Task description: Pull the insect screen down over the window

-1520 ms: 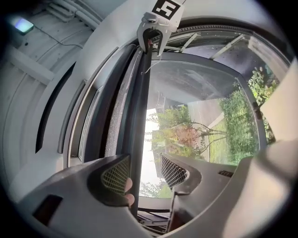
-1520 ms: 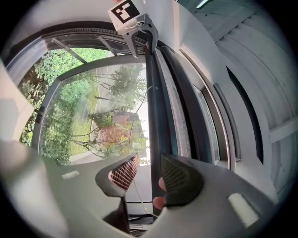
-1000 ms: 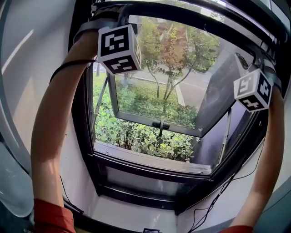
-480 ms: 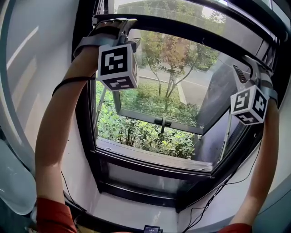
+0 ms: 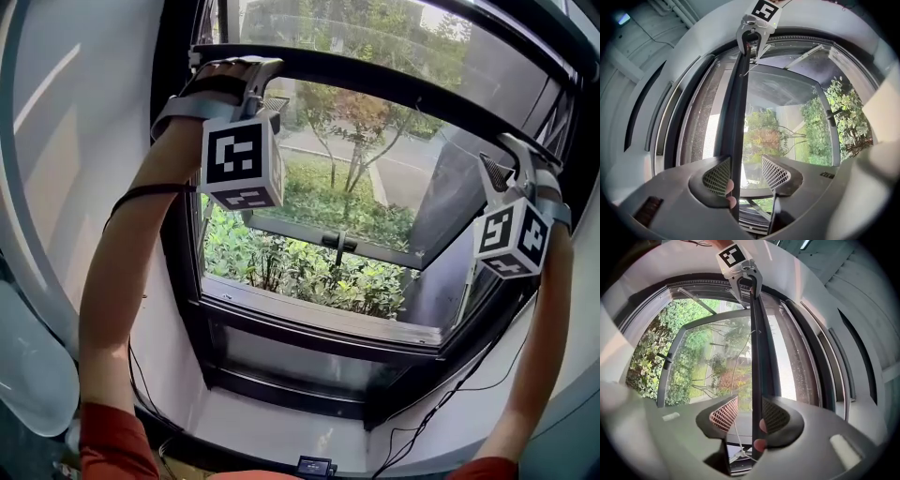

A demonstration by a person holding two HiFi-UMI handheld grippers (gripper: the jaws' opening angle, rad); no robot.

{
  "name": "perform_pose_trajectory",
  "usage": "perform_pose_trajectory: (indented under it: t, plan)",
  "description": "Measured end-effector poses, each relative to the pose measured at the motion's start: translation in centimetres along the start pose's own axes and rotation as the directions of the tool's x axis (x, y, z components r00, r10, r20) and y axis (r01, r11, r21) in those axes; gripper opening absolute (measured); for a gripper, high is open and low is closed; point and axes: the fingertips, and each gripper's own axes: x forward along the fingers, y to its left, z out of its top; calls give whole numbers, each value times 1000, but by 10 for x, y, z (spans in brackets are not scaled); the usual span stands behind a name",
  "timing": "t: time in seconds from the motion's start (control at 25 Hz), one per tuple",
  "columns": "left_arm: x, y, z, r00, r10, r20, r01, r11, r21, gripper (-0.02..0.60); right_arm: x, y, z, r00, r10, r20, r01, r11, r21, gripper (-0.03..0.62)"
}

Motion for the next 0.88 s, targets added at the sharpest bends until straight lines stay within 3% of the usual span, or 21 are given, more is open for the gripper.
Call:
perform_pose_trajectory:
  t: [0.88]
  plan:
    - [-32, -50, 1, 998, -66, 7, 66, 998, 3, 196, -31, 54, 3, 996, 89, 8, -89, 996, 19, 166]
